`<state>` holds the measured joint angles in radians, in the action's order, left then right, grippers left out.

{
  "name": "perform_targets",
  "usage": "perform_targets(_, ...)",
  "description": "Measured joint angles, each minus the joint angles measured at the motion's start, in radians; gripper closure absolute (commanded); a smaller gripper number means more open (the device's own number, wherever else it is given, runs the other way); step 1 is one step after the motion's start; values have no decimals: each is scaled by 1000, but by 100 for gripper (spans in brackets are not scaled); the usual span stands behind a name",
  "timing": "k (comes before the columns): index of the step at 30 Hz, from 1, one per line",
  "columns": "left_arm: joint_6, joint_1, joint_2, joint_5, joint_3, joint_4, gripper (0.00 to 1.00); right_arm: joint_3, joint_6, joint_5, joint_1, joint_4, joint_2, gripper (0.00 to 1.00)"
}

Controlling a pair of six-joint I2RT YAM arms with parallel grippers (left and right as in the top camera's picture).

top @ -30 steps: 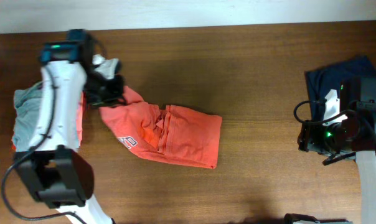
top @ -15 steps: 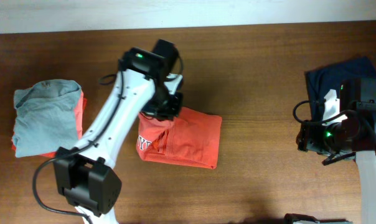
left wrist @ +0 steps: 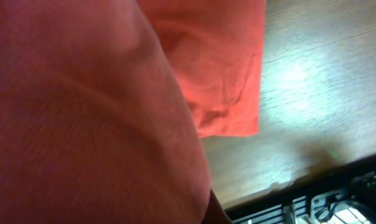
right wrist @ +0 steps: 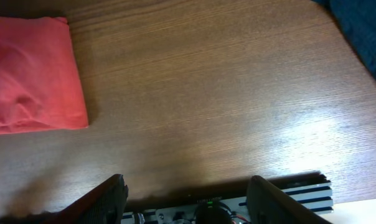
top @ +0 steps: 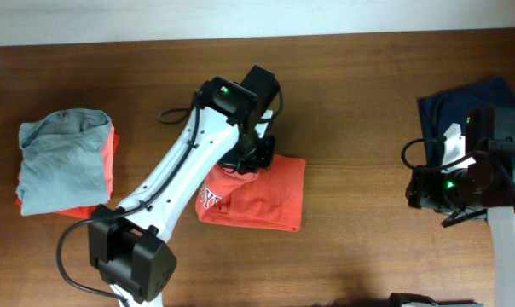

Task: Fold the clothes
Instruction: 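Fold the left end rightward over the strip with the left gripper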

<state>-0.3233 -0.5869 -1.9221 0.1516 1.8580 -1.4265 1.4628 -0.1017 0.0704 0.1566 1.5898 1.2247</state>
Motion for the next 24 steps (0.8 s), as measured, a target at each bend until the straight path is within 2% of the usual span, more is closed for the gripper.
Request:
perform_targets(15, -90, -82, 0, -4, 0, 80, 97, 0, 1, 11, 0, 8, 0, 33)
perform_targets(18, -113, -108, -8, -1, 0, 126, 90, 0, 1, 16, 0, 8, 0, 34)
perform_targets(19, -121, -122, -16, 6, 0, 155, 82, 0, 0, 18, 0, 8, 0, 33)
perform_targets(21, -132, -155, -43, 38, 0, 222, 52, 0, 0, 20, 0, 8, 0, 33)
perform_targets(23, -141, -194, -79, 79, 0, 285, 41, 0, 1, 23, 0, 8, 0, 33)
perform_targets(24, -140, -216, -99, 97, 0, 301, 38, 0, 0, 23, 0, 8, 0, 33)
